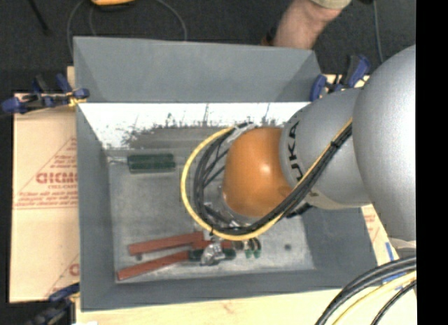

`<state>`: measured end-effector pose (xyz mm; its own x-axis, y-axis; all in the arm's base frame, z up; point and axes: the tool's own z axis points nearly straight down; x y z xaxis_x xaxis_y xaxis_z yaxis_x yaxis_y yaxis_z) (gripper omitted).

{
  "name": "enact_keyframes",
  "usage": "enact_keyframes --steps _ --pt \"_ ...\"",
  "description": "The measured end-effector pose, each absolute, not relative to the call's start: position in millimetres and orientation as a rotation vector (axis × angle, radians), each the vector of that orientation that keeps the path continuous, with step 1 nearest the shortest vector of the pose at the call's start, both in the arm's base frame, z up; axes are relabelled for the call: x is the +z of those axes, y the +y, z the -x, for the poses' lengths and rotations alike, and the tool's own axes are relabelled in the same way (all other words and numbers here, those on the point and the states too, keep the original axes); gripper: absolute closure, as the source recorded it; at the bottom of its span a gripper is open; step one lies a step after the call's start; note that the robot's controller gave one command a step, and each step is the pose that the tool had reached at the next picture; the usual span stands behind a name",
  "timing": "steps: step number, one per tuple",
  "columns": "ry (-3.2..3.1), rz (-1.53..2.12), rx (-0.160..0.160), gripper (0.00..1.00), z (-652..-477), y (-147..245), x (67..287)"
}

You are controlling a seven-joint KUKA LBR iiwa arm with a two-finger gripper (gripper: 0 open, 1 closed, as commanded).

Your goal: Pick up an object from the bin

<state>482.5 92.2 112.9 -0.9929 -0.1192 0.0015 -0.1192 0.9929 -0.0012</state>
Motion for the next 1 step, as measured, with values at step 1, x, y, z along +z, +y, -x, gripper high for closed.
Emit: enact_keyframes --steps 1 --pt "-3.14 -0.189 0.001 1.0 -484.4 92.3 122.7"
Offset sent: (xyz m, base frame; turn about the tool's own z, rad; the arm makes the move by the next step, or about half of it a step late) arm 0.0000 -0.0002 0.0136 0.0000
